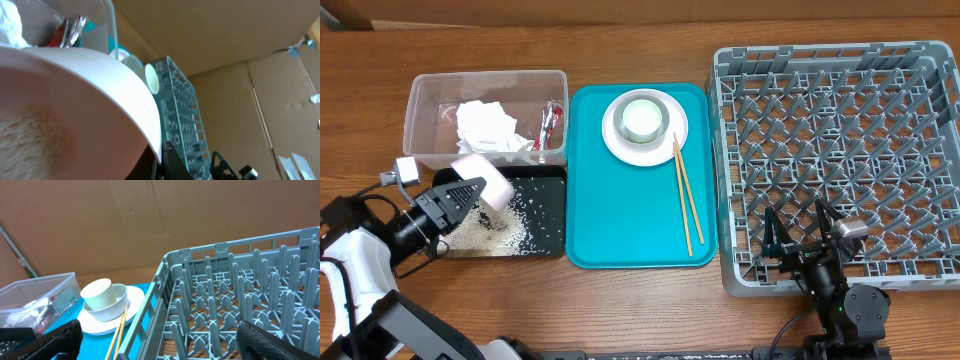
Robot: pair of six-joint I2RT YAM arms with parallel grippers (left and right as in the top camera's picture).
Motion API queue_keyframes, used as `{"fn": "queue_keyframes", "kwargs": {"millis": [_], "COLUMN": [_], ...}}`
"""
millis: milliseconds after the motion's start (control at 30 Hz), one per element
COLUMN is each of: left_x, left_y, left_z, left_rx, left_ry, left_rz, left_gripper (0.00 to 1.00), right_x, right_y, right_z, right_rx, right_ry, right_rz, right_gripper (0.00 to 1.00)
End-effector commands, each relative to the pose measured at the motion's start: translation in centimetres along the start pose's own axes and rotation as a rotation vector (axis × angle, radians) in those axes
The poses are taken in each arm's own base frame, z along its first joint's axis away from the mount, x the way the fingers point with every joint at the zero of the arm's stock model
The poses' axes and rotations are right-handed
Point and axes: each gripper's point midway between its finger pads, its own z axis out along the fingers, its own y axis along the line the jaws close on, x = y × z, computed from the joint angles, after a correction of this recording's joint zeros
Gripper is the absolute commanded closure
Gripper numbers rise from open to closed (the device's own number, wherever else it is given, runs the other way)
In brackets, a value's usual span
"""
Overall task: Sort waste into correct bins and load items into the dishwasher
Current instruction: 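Carry the bowl left and tip the rice onto the black tray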
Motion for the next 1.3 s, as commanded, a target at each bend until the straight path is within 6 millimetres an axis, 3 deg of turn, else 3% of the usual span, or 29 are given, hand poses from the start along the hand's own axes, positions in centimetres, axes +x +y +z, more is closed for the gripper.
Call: {"fn": "queue_keyframes", "kwargs": {"millis": [0,67,200,300,400,567,733,967,1167,1267], "left_x": [-0.6,-0.4,-0.5,0.6,0.3,0.0,0.4,3.3,6.1,7.7], "left_y": [-1.8,-2.6,-1.1,-1.4,-0.9,-3.1,-1.6,-0.9,-0.8,-1.7], "left_z": [0.2,0.5,0.9,1.2,1.2,1.3,1.7,3.3,6.1,8.1], "left_rx": [0.109,0.152,0.069,0.085,0.07,0.204,0.112,0.013,-0.134,-0.188], "left_ry": [-0.019,-0.011,0.008,0.028,0.02,0.006,0.033,0.149,0.32,0.416], "left_rz": [-0.157,-0.141,-0.115,-0.14,-0.066,-0.096,-0.107,-0.249,-0.266,-0.238], "left_gripper": [0.96,0.96,0.96,0.96,0.96,0.96,0.96,0.96,0.96,0.96], "right_x": [0.1,0.1,0.1,0.1,0.1,0.1,0.1,0.1,0.1,0.1], "right_y": [-0.3,-0.3,-0.3,-0.3,-0.3,-0.3,-0.3,-0.3,-0.3,-0.3], "right_z": [0.0,0.0,0.0,0.0,0.0,0.0,0.0,0.0,0.0,0.0], "right_rx": [0.011,0.011,0.011,0.011,0.011,0.011,0.011,0.011,0.011,0.011], "right_ry": [-0.009,-0.009,-0.009,-0.009,-0.009,-0.009,-0.009,-0.009,-0.008,-0.007], "right_rz": [-0.001,-0.001,-0.001,-0.001,-0.001,-0.001,-0.001,-0.001,0.0,0.0], "right_gripper": [0.0,0.0,0.0,0.0,0.0,0.0,0.0,0.0,0.0,0.0]}}
